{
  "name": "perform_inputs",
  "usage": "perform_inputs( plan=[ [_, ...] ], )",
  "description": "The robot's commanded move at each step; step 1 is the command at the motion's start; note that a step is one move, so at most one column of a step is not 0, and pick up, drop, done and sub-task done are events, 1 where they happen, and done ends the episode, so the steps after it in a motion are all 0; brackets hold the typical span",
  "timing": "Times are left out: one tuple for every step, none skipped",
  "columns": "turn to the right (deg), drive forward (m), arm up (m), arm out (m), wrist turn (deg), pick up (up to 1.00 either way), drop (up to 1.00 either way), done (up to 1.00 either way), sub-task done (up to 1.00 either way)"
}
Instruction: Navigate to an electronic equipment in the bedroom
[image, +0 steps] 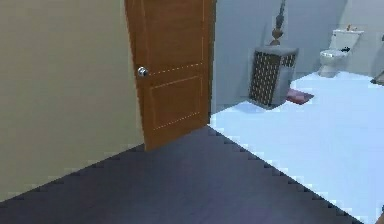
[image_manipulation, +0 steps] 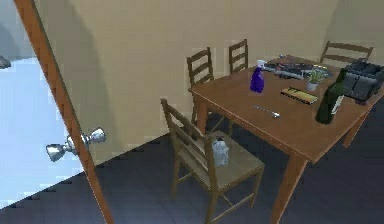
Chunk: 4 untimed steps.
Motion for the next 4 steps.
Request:
perform_inputs(
  plan=[
    [0.0, 0.7, 0.0, 0.0, 0.0, 0.0, 0.0, 0.0, 0.0],
    [45.0, 0.0, 0.0, 0.0, 0.0, 0.0, 0.0, 0.0, 0.0],
    [0.0, 1.0, 0.0, 0.0, 0.0, 0.0, 0.0, 0.0, 0.0],
    [6.0, 0.0, 0.0, 0.0, 0.0, 0.0, 0.0, 0.0, 0.0]
  ],
)
